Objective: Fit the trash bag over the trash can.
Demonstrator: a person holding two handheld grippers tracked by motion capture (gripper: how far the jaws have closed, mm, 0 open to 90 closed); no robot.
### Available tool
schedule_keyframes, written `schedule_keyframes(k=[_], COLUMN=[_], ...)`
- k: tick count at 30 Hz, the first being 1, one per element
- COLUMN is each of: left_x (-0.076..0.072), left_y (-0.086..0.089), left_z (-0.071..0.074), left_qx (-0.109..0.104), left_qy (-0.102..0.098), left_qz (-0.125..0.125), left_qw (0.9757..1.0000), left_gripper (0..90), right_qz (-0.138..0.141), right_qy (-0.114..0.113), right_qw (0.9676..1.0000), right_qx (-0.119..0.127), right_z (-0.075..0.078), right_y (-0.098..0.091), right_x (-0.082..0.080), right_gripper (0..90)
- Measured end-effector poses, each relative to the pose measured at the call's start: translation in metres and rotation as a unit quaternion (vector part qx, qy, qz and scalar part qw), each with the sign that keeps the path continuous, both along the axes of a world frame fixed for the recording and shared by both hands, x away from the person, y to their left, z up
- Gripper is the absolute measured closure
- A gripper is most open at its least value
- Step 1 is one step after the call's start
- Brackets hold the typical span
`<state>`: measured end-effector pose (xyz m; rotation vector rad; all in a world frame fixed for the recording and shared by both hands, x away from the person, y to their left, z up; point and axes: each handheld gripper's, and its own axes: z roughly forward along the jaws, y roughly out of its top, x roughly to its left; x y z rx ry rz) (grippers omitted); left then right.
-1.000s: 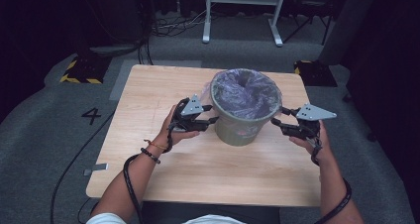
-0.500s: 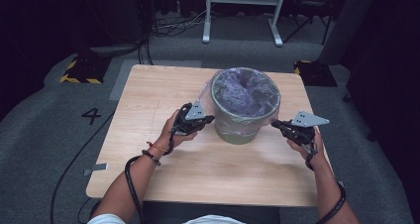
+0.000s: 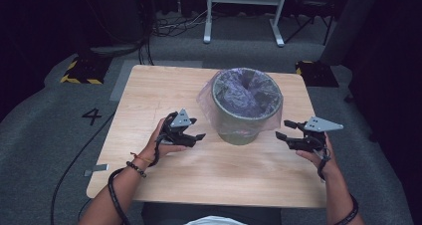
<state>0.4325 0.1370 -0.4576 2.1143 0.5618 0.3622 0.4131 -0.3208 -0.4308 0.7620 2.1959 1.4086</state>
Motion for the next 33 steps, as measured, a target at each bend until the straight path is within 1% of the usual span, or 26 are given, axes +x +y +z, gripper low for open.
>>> schedule_keyframes(k=[1, 2, 4, 5, 6, 7, 8, 9, 10, 11, 13, 14, 15, 16, 18, 20, 21, 23, 25, 26, 28, 29, 30, 33], left_x=[0.0, -0.007, -0.014, -0.014, -0.02, -0.02, -0.022, -0.026, -0.026, -0.029, -0.032, -0.033, -0.033, -0.035, -0.035, -0.034, -0.034, -0.033, -0.032, -0.032, -0.033, -0.033, -0.033, -0.032], left_y=[0.0, 0.006, 0.011, 0.011, 0.016, 0.016, 0.017, 0.02, 0.02, 0.022, 0.022, 0.023, 0.023, 0.023, 0.024, 0.023, 0.022, 0.021, 0.02, 0.02, 0.019, 0.019, 0.019, 0.02], left_z=[0.0, -0.005, -0.01, -0.01, -0.015, -0.015, -0.017, -0.021, -0.021, -0.026, -0.03, -0.031, -0.031, -0.033, -0.034, -0.036, -0.037, -0.038, -0.04, -0.042, -0.044, -0.044, -0.045, -0.045], left_qx=[0.0, 0.009, 0.022, 0.022, 0.027, 0.027, 0.028, 0.036, 0.036, 0.04, 0.047, 0.048, 0.048, 0.05, 0.053, 0.052, 0.051, 0.056, 0.056, 0.058, 0.065, 0.065, 0.064, 0.063], left_qy=[0.0, 0.021, 0.029, 0.029, 0.043, 0.043, 0.047, 0.054, 0.054, 0.058, 0.064, 0.066, 0.066, 0.067, 0.065, 0.063, 0.064, 0.061, 0.061, 0.063, 0.061, 0.061, 0.062, 0.064], left_qz=[0.0, -0.007, -0.008, -0.008, -0.006, -0.006, -0.005, 0.0, 0.0, -0.002, -0.006, -0.007, -0.007, -0.008, -0.006, -0.001, -0.001, 0.003, 0.002, 0.002, 0.001, 0.001, 0.0, 0.0], left_qw=[1.0, 0.9997, 0.9993, 0.9993, 0.9987, 0.9987, 0.9985, 0.9979, 0.9979, 0.9975, 0.9968, 0.9967, 0.9967, 0.9965, 0.9965, 0.9967, 0.9967, 0.9966, 0.9966, 0.9963, 0.9961, 0.9961, 0.996, 0.996], left_gripper=[22.9, 19.5, 16.7, 16.6, 16.8, 16.8, 16.7, 16.7, 16.8, 17.2, 17.2, 17.3, 17.3, 17.4, 17.5, 18.7, 19.4, 19.7, 19.7, 19.6, 19.3, 19.3, 19.3, 19.0], right_qz=[0.0, 0.004, 0.01, 0.01, 0.006, 0.006, 0.013, 0.005, -0.001, 0.0, 0.013, 0.013, 0.013, 0.014, 0.013, 0.022, 0.019, 0.014, 0.022, 0.024, 0.026, 0.026, 0.029, 0.029], right_qy=[0.0, -0.005, -0.016, -0.016, -0.036, -0.036, -0.04, -0.045, -0.047, -0.051, -0.055, -0.058, -0.058, -0.063, -0.066, -0.062, -0.059, -0.056, -0.046, -0.045, -0.033, -0.033, -0.026, -0.015], right_qw=[1.0, 0.9997, 0.9991, 0.9991, 0.9984, 0.9984, 0.9982, 0.9983, 0.9983, 0.998, 0.9976, 0.9976, 0.9976, 0.9975, 0.9975, 0.9977, 0.998, 0.9984, 0.9987, 0.9987, 0.999, 0.999, 0.9988, 0.9986], right_qx=[0.0, 0.022, 0.039, 0.039, 0.044, 0.044, 0.043, 0.036, 0.034, 0.036, 0.04, 0.037, 0.037, 0.028, 0.02, 0.016, 0.011, -0.001, -0.006, -0.01, -0.018, -0.018, -0.03, -0.041], right_z=[0.0, 0.012, 0.026, 0.026, 0.045, 0.045, 0.06, 0.07, 0.076, 0.083, 0.094, 0.101, 0.101, 0.113, 0.12, 0.127, 0.129, 0.133, 0.136, 0.136, 0.137, 0.137, 0.137, 0.136], right_y=[0.0, -0.004, -0.007, -0.007, -0.006, -0.006, -0.003, 0.001, 0.003, 0.007, 0.013, 0.019, 0.019, 0.029, 0.038, 0.047, 0.052, 0.062, 0.071, 0.075, 0.084, 0.084, 0.093, 0.102], right_x=[0.0, -0.002, -0.005, -0.005, -0.006, -0.006, -0.005, -0.003, -0.001, 0.001, 0.005, 0.008, 0.008, 0.015, 0.019, 0.026, 0.029, 0.036, 0.043, 0.045, 0.051, 0.051, 0.056, 0.061], right_gripper=[34.2, 26.7, 25.6, 25.6, 21.9, 21.9, 21.8, 23.1, 22.9, 21.3, 20.2, 20.2, 20.2, 20.1, 20.8, 21.2, 21.6, 21.8, 21.9, 21.9, 21.9, 21.9, 21.6, 22.0])
